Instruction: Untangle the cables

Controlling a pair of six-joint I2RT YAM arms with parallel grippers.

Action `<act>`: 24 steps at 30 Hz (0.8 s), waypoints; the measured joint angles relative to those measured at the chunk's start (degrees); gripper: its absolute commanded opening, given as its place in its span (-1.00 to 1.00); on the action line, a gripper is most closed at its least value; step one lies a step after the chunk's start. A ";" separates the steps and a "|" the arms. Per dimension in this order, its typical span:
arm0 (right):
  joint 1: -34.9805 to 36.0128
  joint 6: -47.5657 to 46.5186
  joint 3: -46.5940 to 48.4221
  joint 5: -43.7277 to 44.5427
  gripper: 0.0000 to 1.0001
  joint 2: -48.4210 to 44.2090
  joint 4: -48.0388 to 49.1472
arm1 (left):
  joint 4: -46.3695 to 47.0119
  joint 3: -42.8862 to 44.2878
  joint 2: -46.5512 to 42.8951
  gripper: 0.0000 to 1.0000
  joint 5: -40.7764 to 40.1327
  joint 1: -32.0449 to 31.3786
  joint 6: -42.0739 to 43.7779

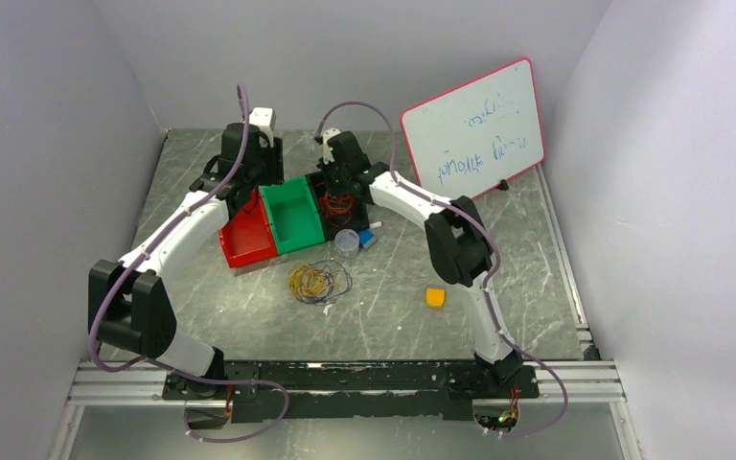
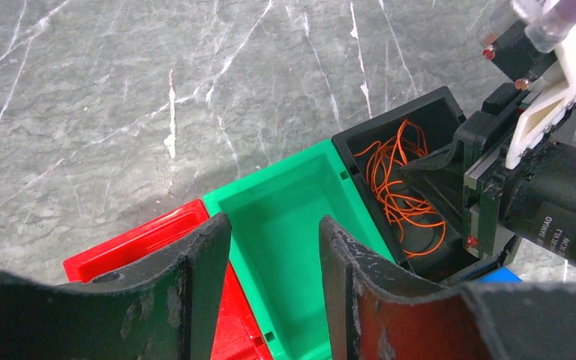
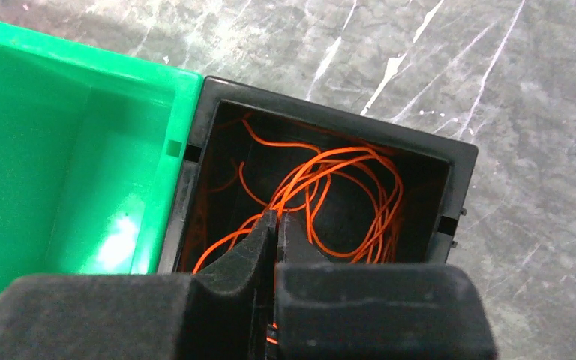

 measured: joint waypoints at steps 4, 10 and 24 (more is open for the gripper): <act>0.02 0.39 -1.36 -0.44 -1.00 0.00 0.42 | 0.02 0.02 0.00 0.04 -0.02 0.04 0.00; 0.00 0.79 -3.06 -1.29 -1.00 0.44 0.59 | 0.02 0.02 0.00 0.04 -0.02 0.04 0.00; 0.07 0.79 -3.80 -1.68 -0.78 2.99 0.85 | 0.00 0.02 0.00 0.05 -0.02 0.04 0.00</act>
